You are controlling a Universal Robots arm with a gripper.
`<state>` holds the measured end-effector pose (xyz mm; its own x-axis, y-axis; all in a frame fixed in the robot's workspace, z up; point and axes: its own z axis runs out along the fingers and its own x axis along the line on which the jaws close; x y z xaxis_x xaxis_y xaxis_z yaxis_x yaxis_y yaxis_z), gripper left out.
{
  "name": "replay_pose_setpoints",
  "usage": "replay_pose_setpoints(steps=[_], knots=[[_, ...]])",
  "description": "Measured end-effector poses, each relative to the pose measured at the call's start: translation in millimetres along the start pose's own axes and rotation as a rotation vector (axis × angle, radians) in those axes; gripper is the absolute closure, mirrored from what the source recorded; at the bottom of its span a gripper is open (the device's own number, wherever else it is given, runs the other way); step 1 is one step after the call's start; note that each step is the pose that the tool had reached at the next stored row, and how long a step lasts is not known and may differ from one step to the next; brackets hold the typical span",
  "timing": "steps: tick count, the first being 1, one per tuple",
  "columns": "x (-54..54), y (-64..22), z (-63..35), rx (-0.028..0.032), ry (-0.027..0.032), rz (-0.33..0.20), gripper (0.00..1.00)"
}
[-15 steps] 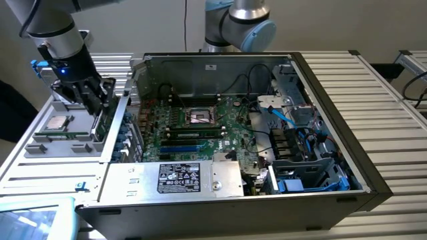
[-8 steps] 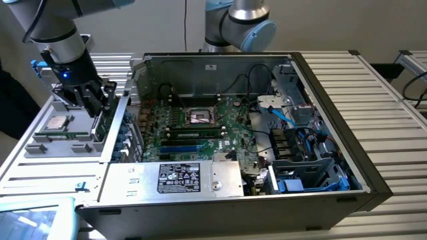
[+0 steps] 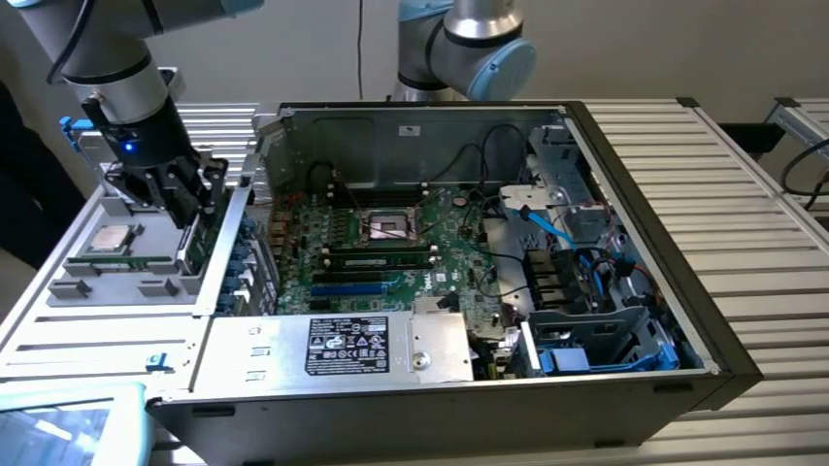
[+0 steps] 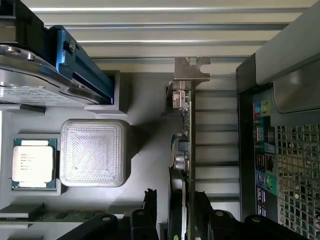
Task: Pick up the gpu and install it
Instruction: 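Pick up the gpu and move the gpu toward the slot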
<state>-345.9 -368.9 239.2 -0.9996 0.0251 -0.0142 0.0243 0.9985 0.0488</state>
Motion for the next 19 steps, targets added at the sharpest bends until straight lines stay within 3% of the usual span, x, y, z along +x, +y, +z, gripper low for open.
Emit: replay_pose_setpoints(steps=[2, 4, 6, 7, 19], knots=[[0.0, 0.0, 0.0, 0.0001, 0.0001, 0.000, 0.56], [0.0, 0.0, 0.0, 0.0002, 0.0001, 0.000, 0.65], [-0.1, -0.2, 0.0, 0.0001, 0.0001, 0.000, 0.65], [-0.7, -1.6, 0.0, 0.0000, 0.0004, -0.001, 0.72], [-3.1, -5.2, 1.8, 0.0000, -0.0001, -0.002, 0.72]])
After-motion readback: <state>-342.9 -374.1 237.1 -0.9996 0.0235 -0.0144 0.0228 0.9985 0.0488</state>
